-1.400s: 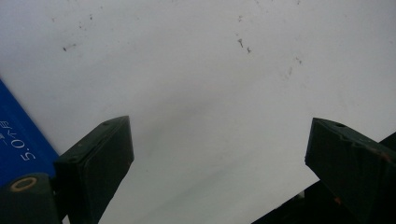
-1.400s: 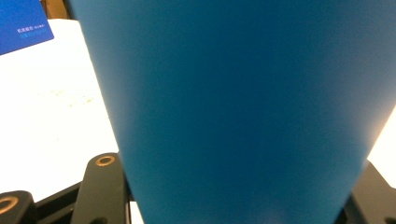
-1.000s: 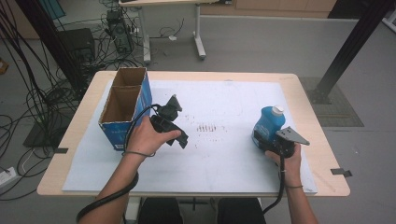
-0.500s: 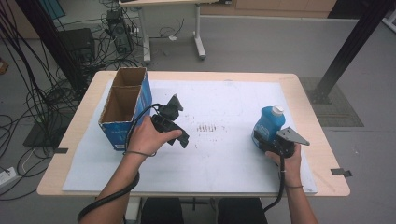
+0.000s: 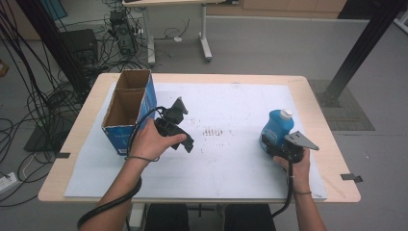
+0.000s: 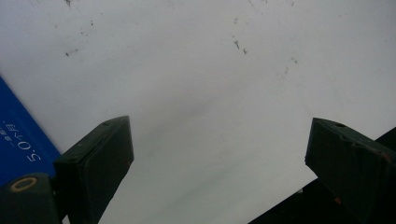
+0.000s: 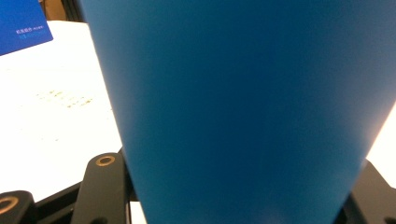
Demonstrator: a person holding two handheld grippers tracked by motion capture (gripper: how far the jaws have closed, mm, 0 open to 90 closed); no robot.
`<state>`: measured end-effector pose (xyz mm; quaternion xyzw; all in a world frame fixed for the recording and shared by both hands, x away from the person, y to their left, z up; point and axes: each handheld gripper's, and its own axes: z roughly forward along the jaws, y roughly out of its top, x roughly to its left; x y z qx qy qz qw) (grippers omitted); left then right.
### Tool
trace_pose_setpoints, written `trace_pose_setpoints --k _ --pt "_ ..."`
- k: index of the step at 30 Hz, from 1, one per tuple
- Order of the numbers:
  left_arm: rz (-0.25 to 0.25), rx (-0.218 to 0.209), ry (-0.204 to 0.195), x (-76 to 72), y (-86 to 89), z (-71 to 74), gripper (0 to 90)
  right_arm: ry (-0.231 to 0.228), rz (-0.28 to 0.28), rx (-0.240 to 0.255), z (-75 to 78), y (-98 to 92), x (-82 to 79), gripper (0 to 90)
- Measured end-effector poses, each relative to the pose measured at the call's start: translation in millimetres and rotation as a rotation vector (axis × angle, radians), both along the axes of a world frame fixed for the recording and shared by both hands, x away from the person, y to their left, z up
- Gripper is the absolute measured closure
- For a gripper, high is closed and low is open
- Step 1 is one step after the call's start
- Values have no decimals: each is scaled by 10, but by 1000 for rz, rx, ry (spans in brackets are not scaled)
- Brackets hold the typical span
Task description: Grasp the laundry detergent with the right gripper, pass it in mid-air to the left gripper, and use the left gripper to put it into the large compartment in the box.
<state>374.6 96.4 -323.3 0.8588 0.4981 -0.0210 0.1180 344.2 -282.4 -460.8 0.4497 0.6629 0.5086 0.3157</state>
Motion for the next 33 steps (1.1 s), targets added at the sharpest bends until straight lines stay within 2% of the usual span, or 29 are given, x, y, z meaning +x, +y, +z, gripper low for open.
trace_pose_setpoints --k 17,33 --pt "4 -4 -2 33 4 9 81 -7 -3 6 -11 2 -6 408" --pt "-30 -5 9 54 -18 -39 80 -11 4 10 -13 -7 -2 410"
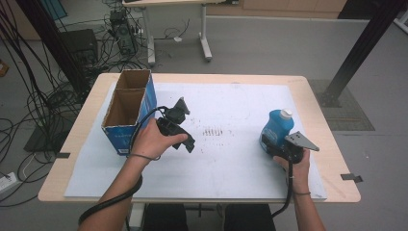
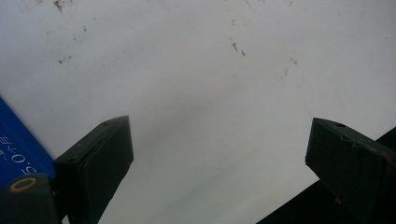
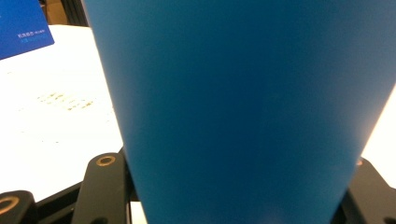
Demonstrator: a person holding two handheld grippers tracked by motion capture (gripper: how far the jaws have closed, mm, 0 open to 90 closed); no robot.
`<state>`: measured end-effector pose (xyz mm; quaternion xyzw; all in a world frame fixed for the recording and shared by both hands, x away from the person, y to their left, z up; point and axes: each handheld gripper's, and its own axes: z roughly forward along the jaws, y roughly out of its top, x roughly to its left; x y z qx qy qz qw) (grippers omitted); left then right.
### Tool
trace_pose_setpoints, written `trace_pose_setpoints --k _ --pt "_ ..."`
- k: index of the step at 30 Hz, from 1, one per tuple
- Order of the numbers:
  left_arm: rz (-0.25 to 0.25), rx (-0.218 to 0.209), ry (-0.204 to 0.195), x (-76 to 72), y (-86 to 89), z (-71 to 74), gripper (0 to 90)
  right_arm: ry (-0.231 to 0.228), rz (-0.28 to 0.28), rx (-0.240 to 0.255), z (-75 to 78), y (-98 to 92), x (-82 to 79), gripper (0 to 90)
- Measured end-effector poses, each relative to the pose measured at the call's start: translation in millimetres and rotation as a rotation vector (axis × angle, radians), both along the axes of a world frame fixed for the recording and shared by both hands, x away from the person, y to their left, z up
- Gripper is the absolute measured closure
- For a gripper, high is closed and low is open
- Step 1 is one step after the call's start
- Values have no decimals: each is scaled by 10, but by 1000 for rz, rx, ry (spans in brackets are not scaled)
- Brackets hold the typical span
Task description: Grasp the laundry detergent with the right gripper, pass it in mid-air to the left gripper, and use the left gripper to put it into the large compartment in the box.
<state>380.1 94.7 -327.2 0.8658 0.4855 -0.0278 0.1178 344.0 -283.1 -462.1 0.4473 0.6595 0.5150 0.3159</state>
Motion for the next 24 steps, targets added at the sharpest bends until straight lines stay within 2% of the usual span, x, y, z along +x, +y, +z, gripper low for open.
trace_pose_setpoints --k 5,7,8,14,21,22,23,24 --pt "-27 -10 -8 -12 22 56 81 2 15 2 5 -16 15 411" --pt "-53 -16 -9 -23 24 87 83 6 19 3 8 -21 21 411" --pt "-92 -22 -7 -34 23 124 86 13 26 19 12 -30 27 412" --pt "-130 -33 -20 -60 27 211 86 24 54 22 28 -18 38 413" --pt "-175 -25 -34 -88 65 305 86 12 132 14 115 44 45 413" --pt "-179 -25 -38 -97 73 322 86 9 157 8 150 66 47 413" --pt "-184 -25 -37 -109 78 341 86 9 157 8 150 66 47 413" --pt "-217 -24 -46 -134 85 382 86 7 184 5 186 88 45 412"
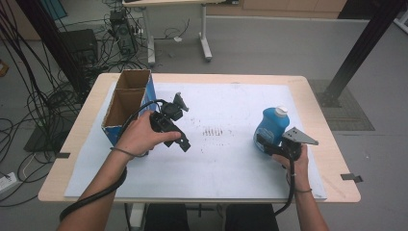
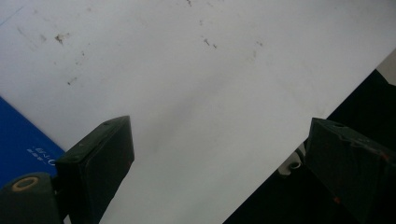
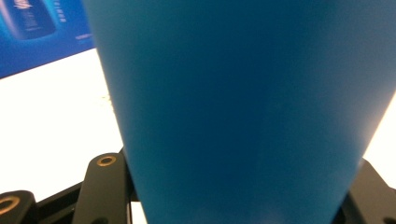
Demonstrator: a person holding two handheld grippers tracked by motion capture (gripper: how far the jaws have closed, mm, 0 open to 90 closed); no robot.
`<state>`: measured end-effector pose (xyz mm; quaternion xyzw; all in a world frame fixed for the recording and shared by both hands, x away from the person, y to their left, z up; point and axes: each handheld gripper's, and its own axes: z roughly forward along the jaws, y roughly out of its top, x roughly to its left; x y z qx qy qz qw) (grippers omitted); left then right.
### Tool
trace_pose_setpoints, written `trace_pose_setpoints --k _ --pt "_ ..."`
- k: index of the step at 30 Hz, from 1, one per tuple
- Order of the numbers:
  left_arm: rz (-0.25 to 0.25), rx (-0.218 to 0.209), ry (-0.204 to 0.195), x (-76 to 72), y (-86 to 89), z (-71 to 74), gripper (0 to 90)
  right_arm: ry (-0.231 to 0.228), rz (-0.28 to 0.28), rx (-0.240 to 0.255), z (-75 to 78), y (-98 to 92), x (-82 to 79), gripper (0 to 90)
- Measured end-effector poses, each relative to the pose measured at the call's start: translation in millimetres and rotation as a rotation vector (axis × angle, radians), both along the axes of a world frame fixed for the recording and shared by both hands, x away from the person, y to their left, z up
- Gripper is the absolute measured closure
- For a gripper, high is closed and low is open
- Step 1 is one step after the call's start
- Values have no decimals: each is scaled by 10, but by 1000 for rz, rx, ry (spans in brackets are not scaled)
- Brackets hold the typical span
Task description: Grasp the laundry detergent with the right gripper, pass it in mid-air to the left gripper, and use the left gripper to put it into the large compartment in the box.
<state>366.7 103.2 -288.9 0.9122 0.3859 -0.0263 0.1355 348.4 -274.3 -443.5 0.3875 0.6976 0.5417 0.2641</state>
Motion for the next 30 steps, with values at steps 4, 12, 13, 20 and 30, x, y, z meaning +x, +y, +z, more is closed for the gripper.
trace_pose_setpoints --k 4,12,13,20,30 --pt "-31 -9 -8 -39 8 74 87 3 38 3 54 36 -11 412" --pt "-111 17 -27 -101 -2 287 87 8 156 2 167 157 -55 412" --pt "-117 15 -31 -107 -6 316 87 11 181 3 185 190 -67 412" --pt "-209 37 -48 -181 -89 459 87 22 267 9 228 293 -84 411" --pt "-313 59 -64 -249 -222 560 85 26 423 6 283 479 -100 411"
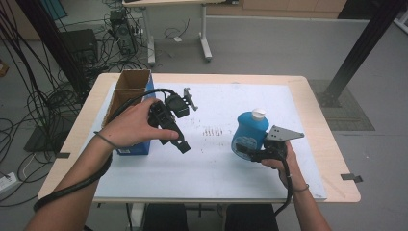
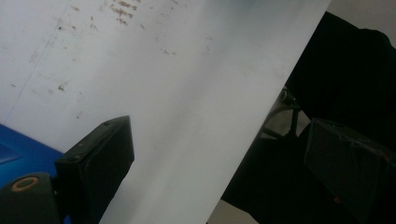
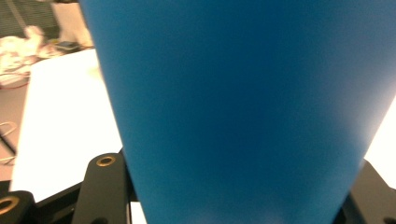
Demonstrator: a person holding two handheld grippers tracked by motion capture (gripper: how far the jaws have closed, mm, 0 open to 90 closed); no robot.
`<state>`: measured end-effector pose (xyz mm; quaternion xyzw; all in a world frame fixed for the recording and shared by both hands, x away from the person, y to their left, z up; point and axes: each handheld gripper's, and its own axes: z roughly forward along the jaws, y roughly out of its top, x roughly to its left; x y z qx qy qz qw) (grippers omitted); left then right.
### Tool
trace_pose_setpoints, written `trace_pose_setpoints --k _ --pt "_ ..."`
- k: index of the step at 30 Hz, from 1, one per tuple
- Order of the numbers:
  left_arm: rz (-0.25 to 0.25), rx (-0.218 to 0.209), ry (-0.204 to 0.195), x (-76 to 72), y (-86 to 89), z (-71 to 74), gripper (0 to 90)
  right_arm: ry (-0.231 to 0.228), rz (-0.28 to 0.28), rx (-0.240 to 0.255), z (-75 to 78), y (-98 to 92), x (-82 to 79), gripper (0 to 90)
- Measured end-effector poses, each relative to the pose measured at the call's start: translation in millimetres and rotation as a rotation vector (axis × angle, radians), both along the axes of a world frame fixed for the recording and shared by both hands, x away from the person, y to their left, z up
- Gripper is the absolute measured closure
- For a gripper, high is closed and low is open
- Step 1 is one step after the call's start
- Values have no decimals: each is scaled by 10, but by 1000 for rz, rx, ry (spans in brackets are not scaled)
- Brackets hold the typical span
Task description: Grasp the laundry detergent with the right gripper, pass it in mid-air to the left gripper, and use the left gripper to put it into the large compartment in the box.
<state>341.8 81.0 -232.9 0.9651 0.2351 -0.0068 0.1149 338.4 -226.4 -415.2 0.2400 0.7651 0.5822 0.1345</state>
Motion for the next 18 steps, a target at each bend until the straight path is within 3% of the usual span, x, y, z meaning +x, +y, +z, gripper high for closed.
trace_pose_setpoints --k 8,18 --pt "-87 18 4 -33 -85 69 85 16 127 6 54 144 -26 411" --pt "-160 29 3 -72 -172 186 86 20 222 0 105 295 -79 411"
